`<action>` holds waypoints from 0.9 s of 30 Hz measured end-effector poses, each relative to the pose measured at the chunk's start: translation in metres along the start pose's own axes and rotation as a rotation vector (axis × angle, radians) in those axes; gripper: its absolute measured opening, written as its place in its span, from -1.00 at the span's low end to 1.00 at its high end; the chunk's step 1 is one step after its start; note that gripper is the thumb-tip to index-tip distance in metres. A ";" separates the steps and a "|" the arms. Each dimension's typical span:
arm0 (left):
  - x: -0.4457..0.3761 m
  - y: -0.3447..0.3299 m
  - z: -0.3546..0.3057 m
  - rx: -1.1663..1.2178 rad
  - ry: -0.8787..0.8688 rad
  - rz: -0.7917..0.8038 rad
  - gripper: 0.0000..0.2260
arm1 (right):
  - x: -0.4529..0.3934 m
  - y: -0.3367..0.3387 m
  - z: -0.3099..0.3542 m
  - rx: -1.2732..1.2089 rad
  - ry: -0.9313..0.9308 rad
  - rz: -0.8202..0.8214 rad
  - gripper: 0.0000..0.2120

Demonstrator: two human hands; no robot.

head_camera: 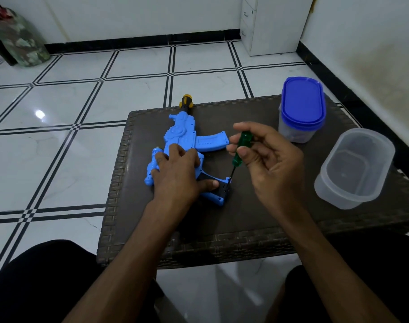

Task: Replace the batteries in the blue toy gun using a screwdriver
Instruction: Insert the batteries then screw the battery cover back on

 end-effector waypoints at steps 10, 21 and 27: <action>0.001 0.000 0.001 -0.011 -0.013 -0.014 -0.51 | -0.011 -0.001 0.001 0.099 0.073 0.241 -0.66; 0.002 -0.001 0.001 -0.011 -0.013 -0.035 -0.52 | -0.022 0.005 0.002 0.145 0.136 0.359 -0.74; 0.002 -0.002 0.001 -0.023 -0.017 -0.022 -0.52 | -0.010 0.004 0.005 0.157 0.165 0.269 -0.75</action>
Point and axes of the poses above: each hand's wrist, its own x-axis away from the middle knuckle, its own y-axis out of the back of the hand, z = x × y, the point moved 2 cm from there along -x, towards the middle knuckle, and after that the axes turned 10 degrees about y, right-handed, at the moved point
